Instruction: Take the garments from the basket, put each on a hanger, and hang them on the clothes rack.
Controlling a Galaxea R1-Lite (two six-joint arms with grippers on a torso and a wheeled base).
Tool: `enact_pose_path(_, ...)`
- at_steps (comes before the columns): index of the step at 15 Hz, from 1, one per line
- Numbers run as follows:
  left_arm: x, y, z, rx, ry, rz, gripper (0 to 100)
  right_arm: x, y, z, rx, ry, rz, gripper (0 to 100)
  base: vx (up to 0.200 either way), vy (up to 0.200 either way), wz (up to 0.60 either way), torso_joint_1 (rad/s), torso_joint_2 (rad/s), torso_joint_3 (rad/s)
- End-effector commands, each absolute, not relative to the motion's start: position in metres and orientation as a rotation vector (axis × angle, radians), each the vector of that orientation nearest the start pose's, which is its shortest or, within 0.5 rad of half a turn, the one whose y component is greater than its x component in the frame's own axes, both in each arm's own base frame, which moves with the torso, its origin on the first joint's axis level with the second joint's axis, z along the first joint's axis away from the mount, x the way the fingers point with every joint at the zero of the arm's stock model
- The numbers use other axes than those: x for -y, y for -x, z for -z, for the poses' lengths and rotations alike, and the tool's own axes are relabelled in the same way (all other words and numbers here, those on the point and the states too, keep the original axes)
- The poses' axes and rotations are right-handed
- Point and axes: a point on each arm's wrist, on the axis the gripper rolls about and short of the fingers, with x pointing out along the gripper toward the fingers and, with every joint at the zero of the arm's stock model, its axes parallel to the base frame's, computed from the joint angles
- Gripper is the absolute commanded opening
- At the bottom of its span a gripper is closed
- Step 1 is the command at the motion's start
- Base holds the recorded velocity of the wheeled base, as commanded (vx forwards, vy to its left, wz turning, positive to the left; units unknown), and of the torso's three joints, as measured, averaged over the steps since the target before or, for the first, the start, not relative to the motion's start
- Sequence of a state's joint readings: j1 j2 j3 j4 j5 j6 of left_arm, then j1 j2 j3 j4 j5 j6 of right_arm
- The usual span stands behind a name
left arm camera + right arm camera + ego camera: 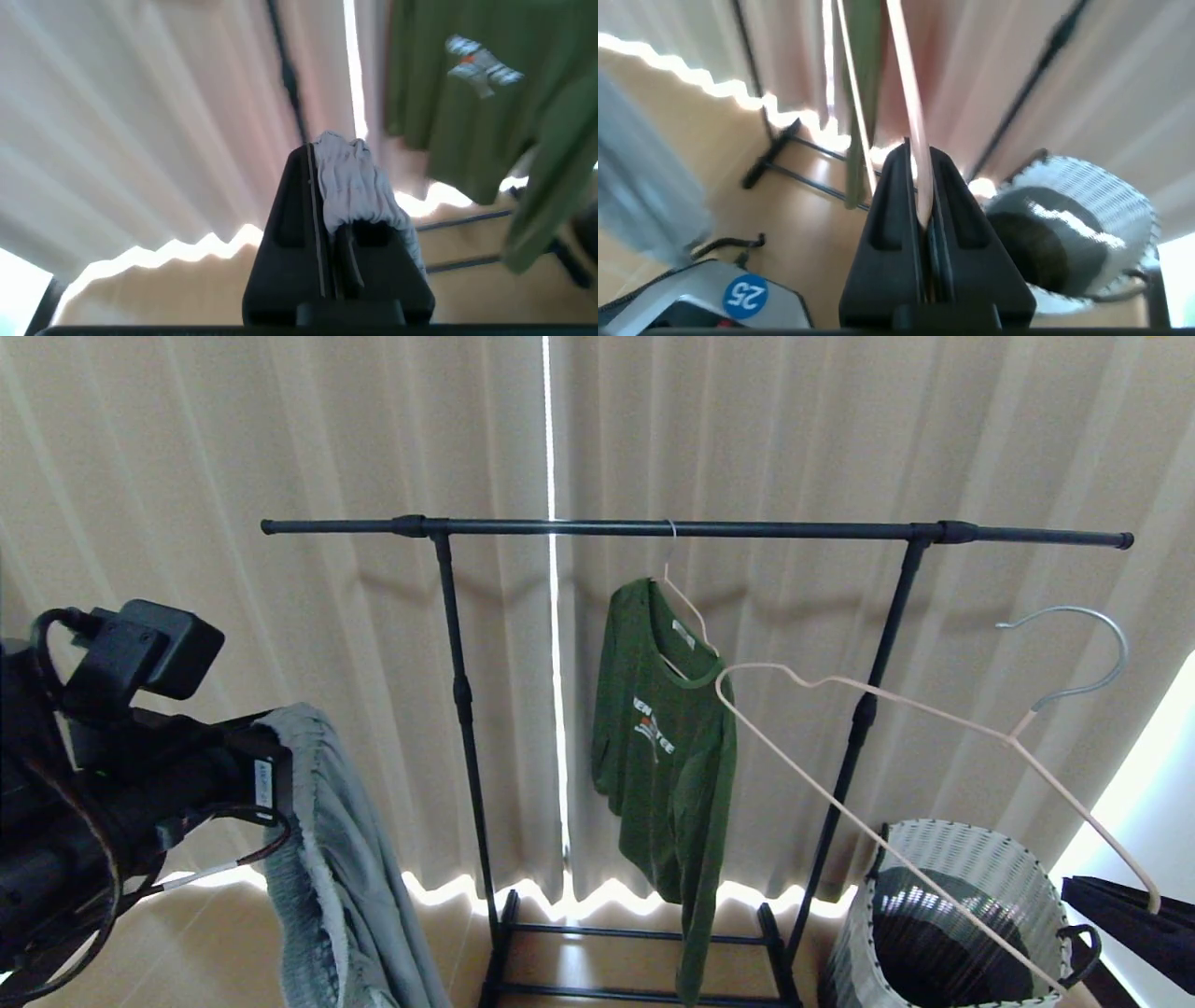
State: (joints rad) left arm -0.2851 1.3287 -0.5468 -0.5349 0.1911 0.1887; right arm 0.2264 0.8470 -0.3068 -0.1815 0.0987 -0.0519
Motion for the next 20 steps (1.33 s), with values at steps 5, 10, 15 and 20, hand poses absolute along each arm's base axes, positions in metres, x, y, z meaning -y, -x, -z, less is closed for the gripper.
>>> enact_pose_path(5, 0.098, -0.229, -0.242, -0.285, -0.275, 0.101, 0, -0.038, -0.104, -0.176, -0.411, -0.026, -0.536, 0, 0.000, 0.000, 0.00, 0.000, 0.00, 0.000)
enact_pose_path(10, 0.140, -0.270, -0.251, -0.362, -0.246, 0.063, 0, -0.070, -0.112, -0.173, -0.471, 0.012, -0.745, 0, 0.000, 0.000, 0.00, 0.000, 0.00, 0.000)
enact_pose_path(15, 0.159, -0.296, -0.259, -0.392, -0.232, -0.047, 0, -0.094, -0.115, -0.172, -0.480, -0.025, -0.859, 0, 0.000, 0.000, 0.00, 0.000, 0.00, 0.000)
enact_pose_path(20, 0.178, -0.288, -0.267, -0.411, -0.125, -0.053, 0, -0.114, -0.137, -0.171, -0.486, -0.016, -0.856, 0, 0.000, 0.000, 0.00, 0.000, 0.00, 0.000)
